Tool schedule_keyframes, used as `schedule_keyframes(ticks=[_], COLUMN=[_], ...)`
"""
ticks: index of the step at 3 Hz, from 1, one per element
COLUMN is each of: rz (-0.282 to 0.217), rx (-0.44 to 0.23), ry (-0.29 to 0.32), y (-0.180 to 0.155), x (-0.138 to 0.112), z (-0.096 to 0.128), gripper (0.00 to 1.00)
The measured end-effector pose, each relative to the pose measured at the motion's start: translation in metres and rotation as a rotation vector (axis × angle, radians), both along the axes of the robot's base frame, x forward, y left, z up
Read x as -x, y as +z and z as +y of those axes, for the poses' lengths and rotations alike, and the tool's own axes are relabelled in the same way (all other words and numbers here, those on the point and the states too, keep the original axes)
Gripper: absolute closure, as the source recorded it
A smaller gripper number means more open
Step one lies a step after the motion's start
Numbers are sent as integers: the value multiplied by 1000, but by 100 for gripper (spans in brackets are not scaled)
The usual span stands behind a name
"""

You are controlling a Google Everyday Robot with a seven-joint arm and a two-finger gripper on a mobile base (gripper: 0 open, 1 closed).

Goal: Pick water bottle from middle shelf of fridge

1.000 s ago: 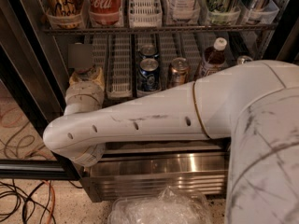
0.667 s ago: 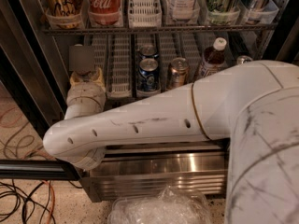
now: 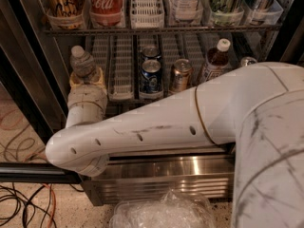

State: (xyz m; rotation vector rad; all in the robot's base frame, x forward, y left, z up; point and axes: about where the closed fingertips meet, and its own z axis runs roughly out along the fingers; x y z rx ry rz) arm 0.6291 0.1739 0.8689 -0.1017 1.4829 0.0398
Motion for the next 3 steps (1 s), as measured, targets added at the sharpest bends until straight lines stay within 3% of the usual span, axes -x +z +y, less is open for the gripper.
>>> schedule_keyframes(ticks=[1,3], rz=[-47,-53], rx=[-15,-24], ry=[19,29], y=[8,12], x=[10,12], z=[0,0], gripper=[100,100])
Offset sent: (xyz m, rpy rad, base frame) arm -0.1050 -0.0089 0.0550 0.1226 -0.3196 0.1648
